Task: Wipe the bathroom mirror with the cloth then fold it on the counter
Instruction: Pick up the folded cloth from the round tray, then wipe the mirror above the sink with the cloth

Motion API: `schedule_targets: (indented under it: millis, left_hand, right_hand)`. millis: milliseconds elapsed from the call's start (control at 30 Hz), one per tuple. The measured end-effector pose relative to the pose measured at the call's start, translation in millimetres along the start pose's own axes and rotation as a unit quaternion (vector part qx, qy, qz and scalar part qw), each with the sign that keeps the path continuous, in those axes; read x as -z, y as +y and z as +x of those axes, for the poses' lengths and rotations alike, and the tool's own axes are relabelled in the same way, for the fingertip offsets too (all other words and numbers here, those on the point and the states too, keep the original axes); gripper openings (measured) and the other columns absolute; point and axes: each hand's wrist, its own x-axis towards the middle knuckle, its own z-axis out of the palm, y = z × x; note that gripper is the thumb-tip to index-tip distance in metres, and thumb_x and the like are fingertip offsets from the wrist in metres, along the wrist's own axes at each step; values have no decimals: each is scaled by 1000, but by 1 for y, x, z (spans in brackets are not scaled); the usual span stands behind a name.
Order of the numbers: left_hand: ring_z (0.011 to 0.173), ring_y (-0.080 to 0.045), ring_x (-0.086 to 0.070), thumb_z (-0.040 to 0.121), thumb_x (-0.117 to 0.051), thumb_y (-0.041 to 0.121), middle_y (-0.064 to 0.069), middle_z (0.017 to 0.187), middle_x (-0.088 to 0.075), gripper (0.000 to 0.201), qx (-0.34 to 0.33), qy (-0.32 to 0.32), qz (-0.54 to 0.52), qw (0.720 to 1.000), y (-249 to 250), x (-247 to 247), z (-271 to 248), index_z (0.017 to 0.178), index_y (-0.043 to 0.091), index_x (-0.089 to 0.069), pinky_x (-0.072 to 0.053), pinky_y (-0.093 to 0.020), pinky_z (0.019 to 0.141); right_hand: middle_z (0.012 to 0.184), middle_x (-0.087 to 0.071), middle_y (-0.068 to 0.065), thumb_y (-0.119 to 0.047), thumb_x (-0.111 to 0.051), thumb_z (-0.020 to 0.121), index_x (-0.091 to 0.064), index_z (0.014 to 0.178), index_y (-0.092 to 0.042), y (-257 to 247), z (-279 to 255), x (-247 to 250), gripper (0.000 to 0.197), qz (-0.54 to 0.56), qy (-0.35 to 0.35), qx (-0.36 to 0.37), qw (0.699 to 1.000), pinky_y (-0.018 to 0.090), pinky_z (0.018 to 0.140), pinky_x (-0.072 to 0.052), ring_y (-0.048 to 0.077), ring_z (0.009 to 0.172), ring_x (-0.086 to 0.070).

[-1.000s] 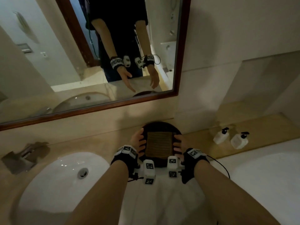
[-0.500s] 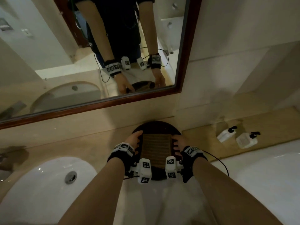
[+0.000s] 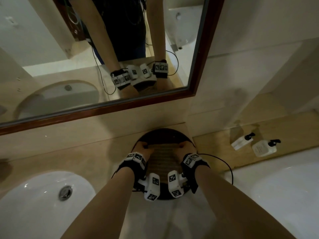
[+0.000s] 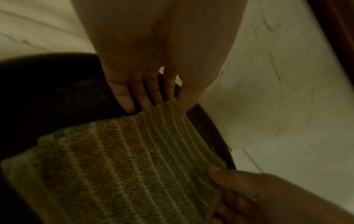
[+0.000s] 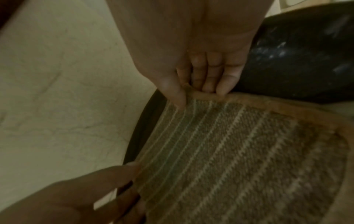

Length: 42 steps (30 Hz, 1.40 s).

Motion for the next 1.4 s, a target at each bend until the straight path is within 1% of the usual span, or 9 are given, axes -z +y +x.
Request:
schedule_targets:
  millis: [167,300,467,667,800,967,1133,1300,1400]
  left_hand:
    - [83,-22,-58,85,-65,23,-4,99,-59,24,-84,4,121,989,2,6,1,108,24,-59,-49,-31,70]
    - [86,-23,-60,82,-69,19,-3,94,-62,14,-70,-2,68,995,2,8,-5,84,27,-58,-54,-37,79]
    - [89,-23,-58,85,-69,13,-4,93,-61,15,-58,-26,-6,998,10,24,-35,99,15,-62,-51,-34,77]
    - [95,-24,-59,81,-72,0,-6,95,-61,28,-73,-27,-105,991,39,57,-94,103,11,-61,-53,-36,81]
    - [89,-21,-60,82,-70,-3,-4,89,-60,22,-109,-39,-113,987,67,82,-135,99,10,-65,-52,-27,73]
    - [90,-25,-62,80,-69,-8,-9,87,-64,17,-162,-23,-146,976,100,116,-175,84,9,-65,-53,-37,84]
    - [65,-15,-62,92,-51,-3,-2,70,-68,24,-124,-16,-176,976,110,132,-194,84,17,-62,-46,-27,65]
    - [53,-7,-57,85,-64,-6,2,62,-61,22,-201,40,-111,972,115,133,-210,78,15,-60,-47,-14,50]
    - [71,-15,-62,78,-72,-7,-5,73,-64,14,-227,85,-109,964,121,138,-208,84,4,-66,-51,-11,60]
  right_hand:
    - [107,-66,7,-24,-57,76,-65,109,-20,5,10,-5,34,-47,13,10,999,35,84,-53,29,97,-61]
    - [93,-61,3,-21,-62,79,-58,97,-20,6,5,4,19,-15,-4,26,1000,34,77,-51,25,88,-59]
    - [71,-51,-1,-17,-73,73,-47,67,-22,1,-12,20,28,8,-2,62,998,35,73,-51,25,81,-56]
    - [94,-69,5,-23,-81,67,-61,75,-29,-25,-56,61,23,22,-1,139,990,45,81,-57,27,90,-66]
    - [88,-66,7,-16,-79,74,-69,92,-12,-57,-91,96,20,43,19,185,982,32,77,-55,28,90,-65]
    - [94,-70,9,-15,-76,77,-65,75,-23,-96,-133,133,14,51,37,255,965,42,82,-57,29,91,-67]
    - [90,-66,0,-14,-75,79,-67,91,-21,-110,-152,141,15,62,37,277,958,40,80,-58,23,90,-66]
    - [95,-68,1,-17,-75,79,-69,98,-19,-112,-155,145,20,72,33,289,954,38,82,-57,21,92,-66]
    - [98,-70,0,-22,-78,76,-71,95,-22,-120,-155,150,20,72,55,297,951,36,87,-55,19,95,-64]
